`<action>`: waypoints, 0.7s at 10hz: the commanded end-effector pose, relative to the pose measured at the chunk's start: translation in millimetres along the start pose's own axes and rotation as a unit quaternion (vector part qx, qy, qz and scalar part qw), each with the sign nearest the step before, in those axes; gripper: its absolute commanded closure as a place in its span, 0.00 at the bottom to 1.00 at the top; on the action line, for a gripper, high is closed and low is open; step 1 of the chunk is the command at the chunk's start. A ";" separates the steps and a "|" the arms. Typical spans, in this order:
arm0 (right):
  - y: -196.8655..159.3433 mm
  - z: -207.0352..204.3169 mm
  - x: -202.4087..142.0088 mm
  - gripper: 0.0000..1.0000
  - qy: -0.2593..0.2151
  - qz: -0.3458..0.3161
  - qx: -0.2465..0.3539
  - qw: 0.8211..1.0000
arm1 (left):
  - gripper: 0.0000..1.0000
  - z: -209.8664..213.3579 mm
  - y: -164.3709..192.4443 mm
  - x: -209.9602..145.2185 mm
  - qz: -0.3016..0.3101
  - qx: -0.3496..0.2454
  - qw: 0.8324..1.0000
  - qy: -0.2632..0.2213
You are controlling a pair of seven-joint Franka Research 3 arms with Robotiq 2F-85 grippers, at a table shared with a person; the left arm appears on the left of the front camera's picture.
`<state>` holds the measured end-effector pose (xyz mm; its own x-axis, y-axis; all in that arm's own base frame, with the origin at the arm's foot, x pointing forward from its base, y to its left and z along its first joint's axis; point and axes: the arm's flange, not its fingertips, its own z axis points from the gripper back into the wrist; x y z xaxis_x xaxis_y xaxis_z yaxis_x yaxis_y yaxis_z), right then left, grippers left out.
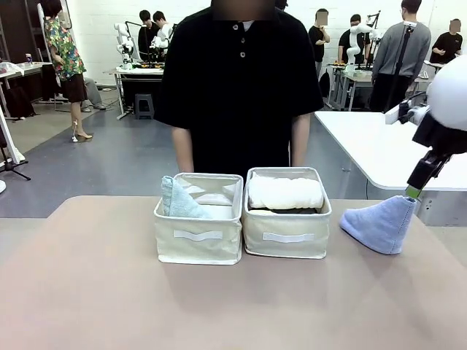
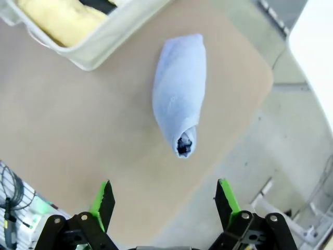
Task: Sort the towels based on their folding style.
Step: Pick up another triangle-folded towel from the table and place it in the left Fabric basket.
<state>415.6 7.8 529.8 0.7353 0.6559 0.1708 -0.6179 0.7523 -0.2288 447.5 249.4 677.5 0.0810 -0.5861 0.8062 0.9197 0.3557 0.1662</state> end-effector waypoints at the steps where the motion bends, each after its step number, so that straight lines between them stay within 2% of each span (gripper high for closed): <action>1: -13.1 -10.6 13.7 0.00 0.050 -0.019 0.027 0.998 | 0.00 0.5 -1.2 0.1 0.000 0.000 1.000 0.002; 3: -25.7 -34.0 24.3 0.00 0.063 -0.033 0.064 0.995 | 0.00 0.5 -1.2 0.1 0.000 0.000 1.000 0.002; 7: -41.2 -71.0 32.4 0.00 0.065 -0.051 0.093 0.992 | 0.00 0.5 -1.2 0.1 0.000 0.000 1.000 0.002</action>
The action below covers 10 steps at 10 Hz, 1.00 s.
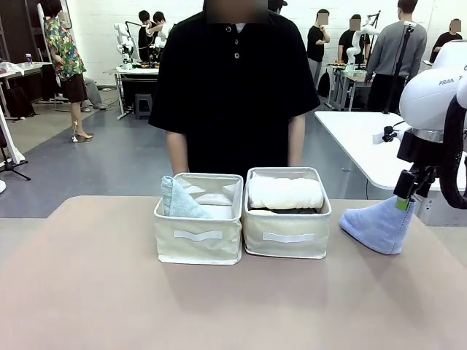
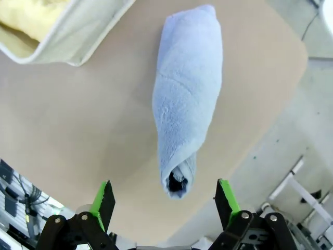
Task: Sort the towels based on their folding style.
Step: Pick up another triangle-folded towel from the table and place it in the left Fabric basket.
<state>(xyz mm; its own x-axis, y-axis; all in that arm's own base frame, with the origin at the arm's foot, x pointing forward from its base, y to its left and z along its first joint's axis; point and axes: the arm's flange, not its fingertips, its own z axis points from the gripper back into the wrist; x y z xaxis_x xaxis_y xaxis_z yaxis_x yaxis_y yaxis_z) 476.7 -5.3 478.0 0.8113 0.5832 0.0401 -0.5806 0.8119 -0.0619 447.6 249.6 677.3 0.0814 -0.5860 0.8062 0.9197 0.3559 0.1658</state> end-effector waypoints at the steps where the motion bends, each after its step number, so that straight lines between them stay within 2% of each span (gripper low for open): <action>1: -7.7 -9.6 8.3 0.00 -0.008 -0.009 0.025 1.000 | 0.00 0.6 -1.4 0.4 -0.001 0.000 1.000 0.002; 3: -12.4 -22.3 12.9 0.00 -0.008 -0.017 0.026 0.999 | 0.00 0.6 -1.4 0.4 -0.001 0.000 1.000 0.002; 7: -23.8 -49.5 20.8 0.00 -0.045 -0.032 0.029 0.998 | 0.00 0.6 -1.4 0.4 -0.001 0.000 1.000 0.002; 9: -24.5 -53.8 20.7 0.00 -0.054 -0.016 0.032 0.998 | 0.00 0.6 -1.4 0.4 -0.001 0.000 1.000 0.002; 10: -23.6 -53.0 20.7 0.60 -0.053 -0.016 0.029 0.998 | 0.00 0.6 -1.4 0.4 -0.001 0.000 1.000 0.002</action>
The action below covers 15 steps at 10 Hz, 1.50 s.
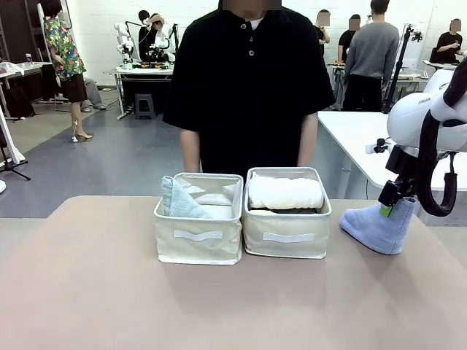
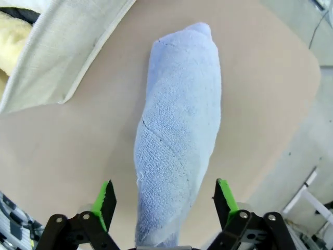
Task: Sort the towels based on their folding style.
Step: Pick up another triangle-folded towel from the table and place it in the left Fabric basket.
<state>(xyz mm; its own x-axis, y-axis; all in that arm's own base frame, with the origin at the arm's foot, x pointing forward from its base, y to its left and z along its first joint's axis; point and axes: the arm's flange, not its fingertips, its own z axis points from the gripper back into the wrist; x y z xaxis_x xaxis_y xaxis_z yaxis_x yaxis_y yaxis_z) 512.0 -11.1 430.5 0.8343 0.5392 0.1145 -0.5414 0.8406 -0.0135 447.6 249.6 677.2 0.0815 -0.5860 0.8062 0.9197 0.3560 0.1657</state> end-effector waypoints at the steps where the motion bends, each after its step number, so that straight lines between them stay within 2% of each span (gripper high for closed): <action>1: -0.2 -3.2 -2.9 0.60 -0.014 0.009 0.006 1.000 | 0.00 0.6 -1.4 0.4 -0.001 0.000 1.000 0.002; 2: 1.2 -2.8 -3.4 1.00 -0.009 0.010 0.003 1.000 | 0.00 0.6 -1.4 0.4 -0.001 0.000 1.000 0.002; 3: 2.4 -2.5 -3.8 0.62 -0.005 0.010 0.001 1.000 | 0.00 0.6 -1.4 0.4 -0.001 0.000 1.000 0.002; 4: 4.0 -2.3 -4.3 1.00 -0.001 0.011 0.001 1.000 | 0.00 0.6 -1.4 0.4 -0.001 0.000 1.000 0.002; 10: 16.6 13.6 -9.5 1.00 -0.003 0.026 -0.025 0.999 | 0.00 0.6 -1.4 0.4 -0.001 0.000 1.000 0.002; 12: 41.2 60.8 -24.5 1.00 -0.019 0.057 -0.043 0.997 | 0.00 0.6 -1.4 0.4 -0.001 0.000 1.000 0.002; 15: 97.2 182.7 -61.5 1.00 -0.072 0.126 -0.112 0.983 | 0.00 0.6 -1.4 0.4 -0.001 0.000 1.000 0.002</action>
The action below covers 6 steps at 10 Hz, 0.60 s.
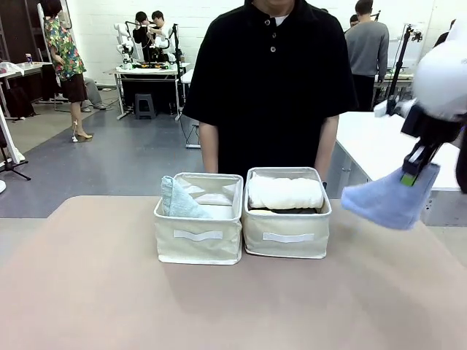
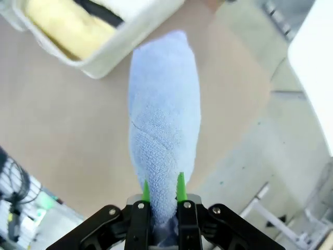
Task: Sort the towels based on their folding style.
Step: Pick up another triangle-folded towel from the table and place it in the left Fabric basket.
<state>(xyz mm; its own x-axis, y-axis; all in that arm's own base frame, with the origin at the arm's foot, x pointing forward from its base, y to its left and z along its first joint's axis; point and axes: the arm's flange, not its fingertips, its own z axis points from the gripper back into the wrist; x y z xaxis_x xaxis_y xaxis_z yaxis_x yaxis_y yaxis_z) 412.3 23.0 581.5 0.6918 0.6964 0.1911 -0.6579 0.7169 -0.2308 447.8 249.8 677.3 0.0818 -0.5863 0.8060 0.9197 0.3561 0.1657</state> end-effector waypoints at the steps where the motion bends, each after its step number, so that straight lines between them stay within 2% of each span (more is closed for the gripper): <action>1: 27.1 65.7 -12.5 1.00 -0.030 0.049 -0.024 0.998 | 0.00 0.5 -1.7 0.5 -0.001 0.000 1.000 0.002; 2: 33.4 94.7 -15.1 1.00 -0.044 0.062 -0.014 0.997 | 0.00 0.5 -1.7 0.5 -0.001 0.000 1.000 0.002; 4: 26.6 105.5 -18.9 1.00 -0.054 0.058 0.021 0.997 | 0.00 0.5 -1.7 0.5 -0.001 0.000 1.000 0.002; 5: 44.5 114.7 -24.9 1.00 -0.047 0.054 -0.023 0.997 | 0.00 0.5 -1.7 0.5 -0.001 0.000 1.000 0.002; 6: 44.5 114.7 -24.9 1.00 -0.047 0.054 -0.023 0.997 | 0.00 0.5 -1.7 0.5 -0.001 0.000 1.000 0.002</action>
<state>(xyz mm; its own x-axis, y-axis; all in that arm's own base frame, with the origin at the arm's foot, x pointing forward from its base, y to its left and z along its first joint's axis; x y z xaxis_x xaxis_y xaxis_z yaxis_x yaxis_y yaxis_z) 330.5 39.7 681.2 0.5785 0.7743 0.2566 -0.7248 0.6323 -0.2738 447.8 250.0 677.4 0.0817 -0.5864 0.8059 0.9195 0.3562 0.1660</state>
